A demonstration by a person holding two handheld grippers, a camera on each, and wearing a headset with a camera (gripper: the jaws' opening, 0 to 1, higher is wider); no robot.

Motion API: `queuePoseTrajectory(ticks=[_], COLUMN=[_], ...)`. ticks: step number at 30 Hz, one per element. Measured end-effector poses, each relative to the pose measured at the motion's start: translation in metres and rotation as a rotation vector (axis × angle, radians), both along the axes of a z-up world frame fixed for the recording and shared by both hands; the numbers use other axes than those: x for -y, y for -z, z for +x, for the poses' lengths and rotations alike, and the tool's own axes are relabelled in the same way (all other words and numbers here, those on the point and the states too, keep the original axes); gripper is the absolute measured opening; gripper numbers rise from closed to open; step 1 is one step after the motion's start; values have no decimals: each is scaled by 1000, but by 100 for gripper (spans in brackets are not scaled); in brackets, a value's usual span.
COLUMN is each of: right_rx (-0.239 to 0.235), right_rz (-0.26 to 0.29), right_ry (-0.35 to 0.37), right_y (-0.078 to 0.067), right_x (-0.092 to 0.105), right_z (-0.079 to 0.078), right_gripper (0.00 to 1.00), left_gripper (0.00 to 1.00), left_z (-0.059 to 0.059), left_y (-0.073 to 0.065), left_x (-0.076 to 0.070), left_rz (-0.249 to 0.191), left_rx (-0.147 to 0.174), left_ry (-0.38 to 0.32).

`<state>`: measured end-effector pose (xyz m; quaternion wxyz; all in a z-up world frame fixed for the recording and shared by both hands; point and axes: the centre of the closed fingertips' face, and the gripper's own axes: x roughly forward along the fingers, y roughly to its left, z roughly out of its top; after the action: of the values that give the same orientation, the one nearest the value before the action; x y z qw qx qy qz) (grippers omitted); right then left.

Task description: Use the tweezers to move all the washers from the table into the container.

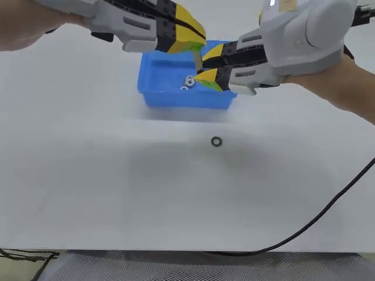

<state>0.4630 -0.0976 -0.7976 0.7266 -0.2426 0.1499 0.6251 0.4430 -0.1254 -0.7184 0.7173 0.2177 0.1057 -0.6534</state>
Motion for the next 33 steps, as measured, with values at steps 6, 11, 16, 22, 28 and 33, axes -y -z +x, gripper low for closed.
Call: queuePoseTrajectory(ticks=[6, 11, 16, 22, 28, 33], right_rx=[0, -22, -41, -65, -93, -105], right_rz=[-6, 3, 2, -5, -11, -3], right_ry=[10, 19, 25, 32, 26, 46], right_y=[1, 3, 9, 18, 28, 35], right_x=[14, 22, 29, 33, 33, 32], right_z=[-16, -36, -53, -71, -88, -92], right_gripper=[13, 12, 12, 12, 12, 12], left_gripper=[4, 4, 4, 4, 4, 4], left_z=[-16, -33, -48, -62, -72, -70], left_y=[0, 2, 9, 20, 30, 38], left_x=[16, 25, 32, 35, 36, 33], left_rz=[1, 4, -2, -5, -2, 9], left_rx=[-1, -8, -26, -60, -92, -100], left_ry=[33, 63, 75, 78, 74, 71])
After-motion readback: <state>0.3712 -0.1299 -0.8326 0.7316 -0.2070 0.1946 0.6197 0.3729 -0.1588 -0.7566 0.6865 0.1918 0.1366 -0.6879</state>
